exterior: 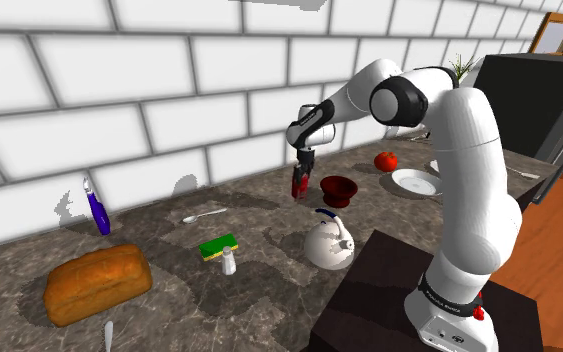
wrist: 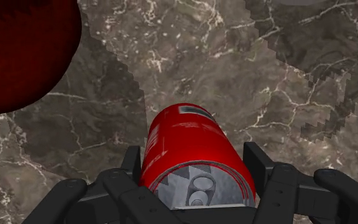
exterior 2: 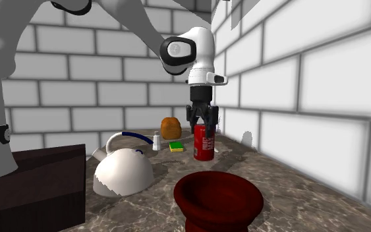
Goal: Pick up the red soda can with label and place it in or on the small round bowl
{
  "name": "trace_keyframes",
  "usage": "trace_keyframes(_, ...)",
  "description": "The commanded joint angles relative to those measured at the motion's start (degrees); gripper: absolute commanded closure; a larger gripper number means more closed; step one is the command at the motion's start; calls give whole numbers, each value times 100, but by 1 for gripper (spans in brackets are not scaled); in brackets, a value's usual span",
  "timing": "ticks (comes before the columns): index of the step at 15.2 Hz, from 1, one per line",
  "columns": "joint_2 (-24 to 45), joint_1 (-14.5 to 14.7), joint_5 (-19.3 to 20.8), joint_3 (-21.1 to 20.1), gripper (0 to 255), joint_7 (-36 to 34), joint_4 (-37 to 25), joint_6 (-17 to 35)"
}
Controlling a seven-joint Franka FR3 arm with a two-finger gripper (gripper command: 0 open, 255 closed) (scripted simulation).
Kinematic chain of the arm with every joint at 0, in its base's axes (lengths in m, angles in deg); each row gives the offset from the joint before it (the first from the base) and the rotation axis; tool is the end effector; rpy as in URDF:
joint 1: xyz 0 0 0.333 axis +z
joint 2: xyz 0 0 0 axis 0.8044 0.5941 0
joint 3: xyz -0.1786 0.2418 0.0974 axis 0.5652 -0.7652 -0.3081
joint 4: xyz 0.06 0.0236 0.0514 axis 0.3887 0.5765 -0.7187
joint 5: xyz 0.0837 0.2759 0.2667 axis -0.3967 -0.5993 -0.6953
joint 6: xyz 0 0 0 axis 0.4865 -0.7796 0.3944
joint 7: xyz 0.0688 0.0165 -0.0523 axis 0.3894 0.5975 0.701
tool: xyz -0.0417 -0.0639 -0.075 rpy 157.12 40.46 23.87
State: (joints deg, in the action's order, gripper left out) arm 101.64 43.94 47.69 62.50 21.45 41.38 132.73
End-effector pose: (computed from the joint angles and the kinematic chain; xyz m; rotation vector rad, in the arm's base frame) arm 0.6007 -0.2411 0.2573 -3.1372 -0.0743 -0.0030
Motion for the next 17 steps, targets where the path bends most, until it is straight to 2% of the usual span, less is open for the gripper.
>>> trace_keyframes(1,-102,11,33,22,255,-17,-27,-124)
trace_keyframes(15,-665,81,224,126,255,-140,-269,-914)
trace_keyframes(17,-743,-79,215,198,255,98,-197,-926)
